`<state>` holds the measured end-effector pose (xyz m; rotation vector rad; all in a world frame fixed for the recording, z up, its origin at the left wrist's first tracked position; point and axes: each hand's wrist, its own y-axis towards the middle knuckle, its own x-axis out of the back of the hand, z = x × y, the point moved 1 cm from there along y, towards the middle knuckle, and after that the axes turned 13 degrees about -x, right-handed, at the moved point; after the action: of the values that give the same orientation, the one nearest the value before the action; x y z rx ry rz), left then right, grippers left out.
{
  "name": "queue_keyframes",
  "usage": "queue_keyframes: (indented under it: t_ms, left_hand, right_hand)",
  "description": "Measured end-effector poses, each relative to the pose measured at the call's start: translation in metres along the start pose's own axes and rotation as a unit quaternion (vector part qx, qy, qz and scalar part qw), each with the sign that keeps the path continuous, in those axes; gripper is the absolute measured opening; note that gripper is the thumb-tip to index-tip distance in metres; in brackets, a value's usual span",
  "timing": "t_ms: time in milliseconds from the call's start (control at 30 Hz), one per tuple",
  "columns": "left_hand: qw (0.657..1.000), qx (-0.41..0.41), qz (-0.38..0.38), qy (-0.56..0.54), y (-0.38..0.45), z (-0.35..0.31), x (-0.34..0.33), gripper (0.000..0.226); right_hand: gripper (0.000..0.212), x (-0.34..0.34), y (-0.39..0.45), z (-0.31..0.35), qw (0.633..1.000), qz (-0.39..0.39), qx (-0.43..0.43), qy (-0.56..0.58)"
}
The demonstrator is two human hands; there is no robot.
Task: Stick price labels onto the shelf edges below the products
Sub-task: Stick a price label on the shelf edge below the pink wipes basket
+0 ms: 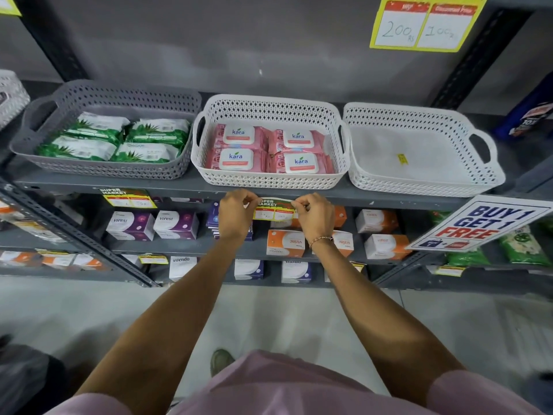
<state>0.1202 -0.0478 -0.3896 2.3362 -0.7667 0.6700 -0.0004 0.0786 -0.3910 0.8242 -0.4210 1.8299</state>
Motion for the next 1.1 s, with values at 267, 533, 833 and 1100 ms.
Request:
queue_keyframes:
  t_ms: [267, 533, 833, 1100]
  left_hand:
    - [0.998, 0.000, 0.010, 0.055, 0.002, 0.003, -0.010, 0.016]
    - [0.998, -0.025, 0.003, 0.059, -0.001, 0.006, -0.014, 0.013]
    - [0.998, -0.013, 0.001, 0.066, 0.003, 0.012, -0.014, 0.011]
    - [0.997, -0.026, -0.012, 0.067, 0.004, 0.008, -0.016, 0.012]
  right_hand:
    - [0.011, -0.006, 0.003, -0.004, 0.999, -0.008, 0.036, -0.021]
    - [0.012, -0.008, -0.001, -0.013, 0.997, 0.010, 0.071, 0.000]
    - [0.015, -0.008, 0.000, -0.006, 0.998, 0.013, 0.054, 0.011]
    - [0.014, -0.012, 0.002, -0.003, 0.999, 0.000, 0.034, 0.013]
